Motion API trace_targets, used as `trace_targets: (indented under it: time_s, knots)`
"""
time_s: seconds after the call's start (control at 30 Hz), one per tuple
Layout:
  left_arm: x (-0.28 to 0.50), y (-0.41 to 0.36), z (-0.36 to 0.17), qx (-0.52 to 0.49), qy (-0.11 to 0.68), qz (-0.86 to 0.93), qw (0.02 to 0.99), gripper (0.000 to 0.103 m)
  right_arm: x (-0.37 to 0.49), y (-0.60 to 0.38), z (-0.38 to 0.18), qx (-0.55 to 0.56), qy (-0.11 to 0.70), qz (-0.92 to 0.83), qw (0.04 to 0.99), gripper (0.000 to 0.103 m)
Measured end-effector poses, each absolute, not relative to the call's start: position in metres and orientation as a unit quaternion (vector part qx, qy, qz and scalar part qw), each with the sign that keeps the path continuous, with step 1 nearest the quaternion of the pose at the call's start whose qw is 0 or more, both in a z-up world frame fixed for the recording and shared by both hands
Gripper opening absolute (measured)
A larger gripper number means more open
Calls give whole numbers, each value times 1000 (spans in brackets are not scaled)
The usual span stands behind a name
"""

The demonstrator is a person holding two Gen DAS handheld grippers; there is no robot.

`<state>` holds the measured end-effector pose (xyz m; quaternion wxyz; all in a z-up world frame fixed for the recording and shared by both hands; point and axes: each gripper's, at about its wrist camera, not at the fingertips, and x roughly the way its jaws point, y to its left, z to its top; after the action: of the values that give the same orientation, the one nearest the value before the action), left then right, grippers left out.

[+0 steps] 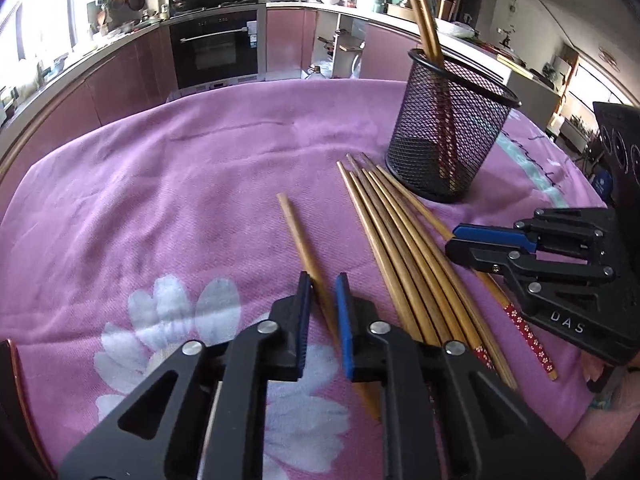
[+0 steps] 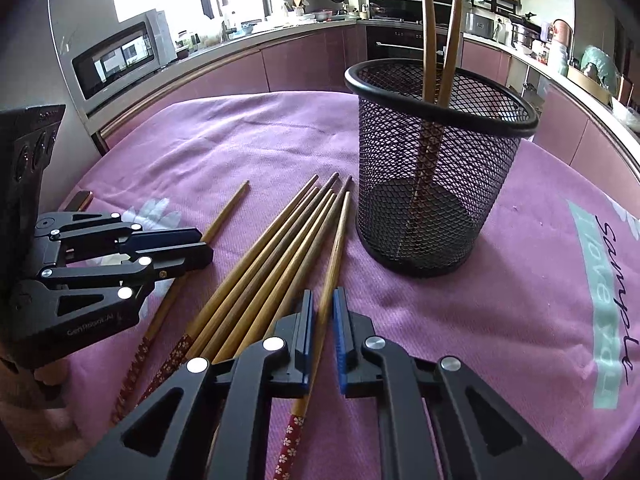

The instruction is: Organize utensils

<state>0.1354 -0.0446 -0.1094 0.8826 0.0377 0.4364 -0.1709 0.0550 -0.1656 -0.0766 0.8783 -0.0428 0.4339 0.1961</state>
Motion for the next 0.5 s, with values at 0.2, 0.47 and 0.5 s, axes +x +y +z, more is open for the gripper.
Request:
trace_targets:
  time_s: [0.2,0.47,0.5]
  knots:
    - [133,-40,-110,18,436,-167,884,8,55,-177,-74,-21,433,197,879,5]
    - [125,-34,-97,-6,427,-186,885,7,47,-185,-62,4,418,223,881,5]
    - [124,-33,-95,-10,425,-191,885,7,45,-186,-59,9,414,230,881,5]
